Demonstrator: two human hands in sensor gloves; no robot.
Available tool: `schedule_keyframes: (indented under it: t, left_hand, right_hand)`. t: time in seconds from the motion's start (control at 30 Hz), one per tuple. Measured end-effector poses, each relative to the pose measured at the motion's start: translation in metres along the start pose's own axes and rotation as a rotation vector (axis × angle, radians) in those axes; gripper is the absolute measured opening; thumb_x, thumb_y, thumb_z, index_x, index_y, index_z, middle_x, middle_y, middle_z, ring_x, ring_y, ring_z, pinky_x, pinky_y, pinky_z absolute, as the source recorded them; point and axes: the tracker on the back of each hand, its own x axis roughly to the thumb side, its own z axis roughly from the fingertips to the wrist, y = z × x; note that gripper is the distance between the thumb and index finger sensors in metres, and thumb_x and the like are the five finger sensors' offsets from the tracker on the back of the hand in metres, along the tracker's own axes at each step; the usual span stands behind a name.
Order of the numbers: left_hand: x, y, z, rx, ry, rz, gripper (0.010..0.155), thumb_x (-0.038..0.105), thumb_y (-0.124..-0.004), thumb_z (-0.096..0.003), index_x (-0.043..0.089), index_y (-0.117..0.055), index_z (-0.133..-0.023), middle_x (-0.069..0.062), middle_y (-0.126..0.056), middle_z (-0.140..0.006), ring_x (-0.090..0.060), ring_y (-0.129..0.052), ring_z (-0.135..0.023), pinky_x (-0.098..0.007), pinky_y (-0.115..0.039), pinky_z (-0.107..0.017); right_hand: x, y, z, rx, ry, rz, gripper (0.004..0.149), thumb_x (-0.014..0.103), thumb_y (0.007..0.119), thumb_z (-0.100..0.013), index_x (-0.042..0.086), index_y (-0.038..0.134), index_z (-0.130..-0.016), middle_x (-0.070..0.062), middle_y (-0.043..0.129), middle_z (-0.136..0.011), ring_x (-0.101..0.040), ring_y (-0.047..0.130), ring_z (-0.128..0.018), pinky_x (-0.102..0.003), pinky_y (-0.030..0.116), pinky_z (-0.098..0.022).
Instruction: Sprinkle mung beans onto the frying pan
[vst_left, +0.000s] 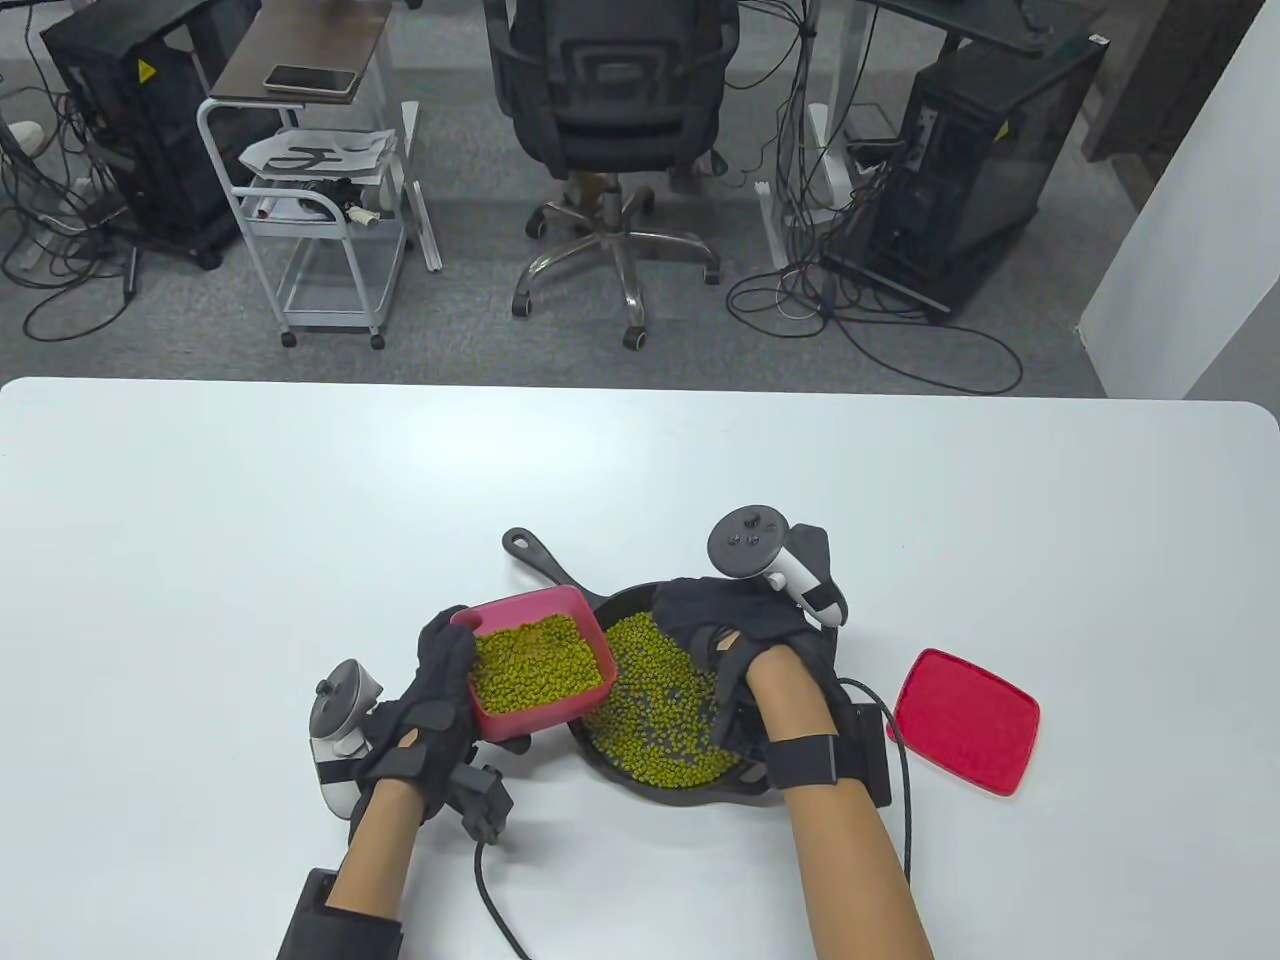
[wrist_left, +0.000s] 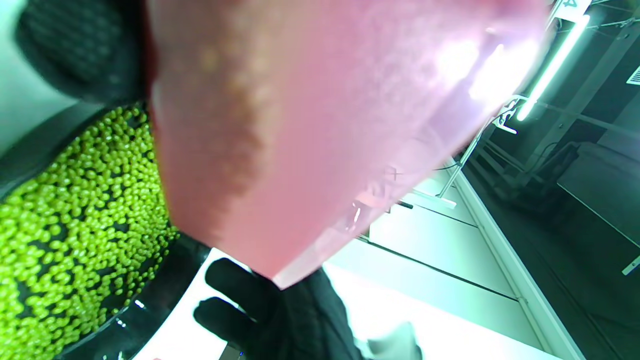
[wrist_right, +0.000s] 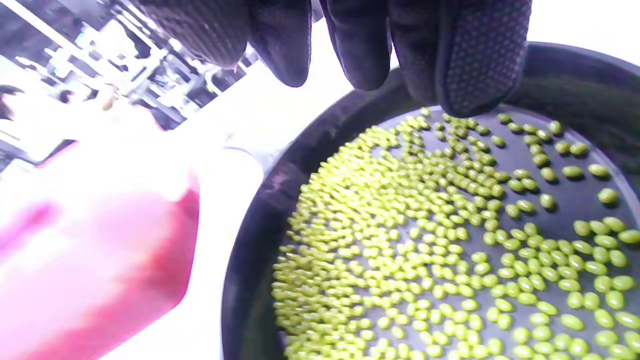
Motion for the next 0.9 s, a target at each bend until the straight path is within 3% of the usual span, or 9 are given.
schedule_keyframes:
  t: [0.2,0.4,0.57,0.6,0.67,0.77,0.9]
  left_hand:
    - [-0.002,-0.007,-0.001,-0.014,0.004,-0.035,0.077,0.071,-0.055,-0.0533,0.033,-0.019,-0.109,-0.022,-0.039,-0.112,-0.044,-0.089,-0.072,-0.047,-0.091,-0.034]
    - [0.0,-0.015,0.002,-0.042,-0.006,-0.047,0.077,0.071,-0.055,-0.0532,0.033,-0.019,-0.109,-0.021,-0.04,-0.112,-0.044,-0.089,-0.072,-0.047,-0.091,-0.034]
    - [0.0,-0.017,0.003,-0.039,-0.01,-0.073,0.077,0.071,-0.055,-0.0533,0.033,-0.019,-0.109,-0.022,-0.04,-0.112,-0.044,-0.089,-0.071,-0.047,-0.09,-0.034]
    - [0.0,-0.018,0.004,-0.046,-0.008,-0.061,0.077,0.071,-0.056,-0.0533,0.033,-0.019,-0.109,-0.022,-0.04,-0.112,-0.044,-0.089,-0.071,-0.047,-0.091,-0.034]
    - [0.001,-0.019,0.004,-0.055,-0.02,-0.042,0.077,0.071,-0.055,-0.0536,0.032,-0.019,-0.109,-0.022,-0.039,-0.112,-0.044,-0.089,-0.071,-0.047,-0.091,-0.034]
    - [0.0,-0.017,0.005,-0.031,-0.027,-0.077,0.077,0.071,-0.055,-0.0537,0.032,-0.019,-0.11,-0.022,-0.039,-0.112,-0.045,-0.088,-0.071,-0.047,-0.09,-0.033]
    - [-0.003,-0.019,0.004,-0.029,-0.017,-0.058,0.076,0.07,-0.054,-0.0541,0.032,-0.02,-0.11,-0.023,-0.038,-0.112,-0.046,-0.088,-0.069,-0.048,-0.09,-0.031]
  right_hand:
    - [0.038,-0.004,0.031,-0.005,-0.193,-0.084,0.053,0.041,0.073,-0.059,0.018,0.067,-0.105,-0.026,0.063,-0.111,-0.058,0.068,-0.089,-0.059,0.075,-0.057]
    - [0.084,0.029,0.036,0.053,-0.306,0.035,0.053,0.04,0.077,-0.058,0.019,0.067,-0.105,-0.025,0.062,-0.112,-0.057,0.067,-0.09,-0.058,0.073,-0.059]
    - [0.105,0.063,0.023,0.07,-0.246,0.283,0.056,0.039,0.081,-0.056,0.02,0.065,-0.106,-0.025,0.054,-0.115,-0.056,0.061,-0.094,-0.054,0.073,-0.061]
    - [0.106,0.07,0.02,0.11,-0.218,0.332,0.062,0.041,0.082,-0.055,0.021,0.058,-0.109,-0.026,0.046,-0.117,-0.055,0.057,-0.097,-0.053,0.072,-0.062]
    - [0.108,0.083,0.014,0.201,-0.166,0.352,0.079,0.048,0.084,-0.053,0.021,0.043,-0.114,-0.027,0.034,-0.119,-0.055,0.046,-0.1,-0.055,0.067,-0.064]
    - [0.11,0.087,0.007,0.215,-0.139,0.343,0.084,0.047,0.087,-0.051,0.021,0.039,-0.114,-0.027,0.032,-0.119,-0.056,0.043,-0.1,-0.056,0.068,-0.064]
    - [0.112,0.093,0.0,0.241,-0.102,0.326,0.085,0.041,0.093,-0.048,0.018,0.043,-0.112,-0.031,0.033,-0.115,-0.059,0.051,-0.092,-0.051,0.076,-0.057]
